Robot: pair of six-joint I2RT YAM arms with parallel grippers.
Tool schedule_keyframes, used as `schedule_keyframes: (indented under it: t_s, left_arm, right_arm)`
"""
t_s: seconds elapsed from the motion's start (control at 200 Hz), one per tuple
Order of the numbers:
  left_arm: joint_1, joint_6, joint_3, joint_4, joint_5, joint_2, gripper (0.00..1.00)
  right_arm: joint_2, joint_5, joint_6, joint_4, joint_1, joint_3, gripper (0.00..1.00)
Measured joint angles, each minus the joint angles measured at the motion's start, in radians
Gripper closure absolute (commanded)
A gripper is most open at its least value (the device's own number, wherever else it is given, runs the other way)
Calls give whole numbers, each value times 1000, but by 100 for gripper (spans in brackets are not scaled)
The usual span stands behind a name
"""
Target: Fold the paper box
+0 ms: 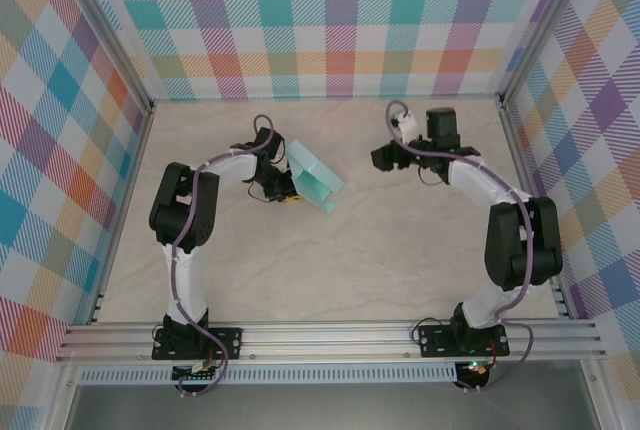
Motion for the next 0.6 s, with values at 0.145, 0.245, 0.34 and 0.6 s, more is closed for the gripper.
schedule_keyframes:
  t_s: [0.145,0.245,0.34,0.6]
  left_arm:
    - [0,1,1,-14,1,0,80]
    - [0,-3,2,-12,5,0,80]
    - [0,-10,2,-7,21,0,80]
    - [0,-58,2,19,64,0,80]
  right_arm:
    - [62,-61,91,-18,1,72,29]
    - [153,-90,114,-67,18,143,35]
    - [248,-98,114,-112,48,209,40]
    - [401,-100,110,-181,166,295,49]
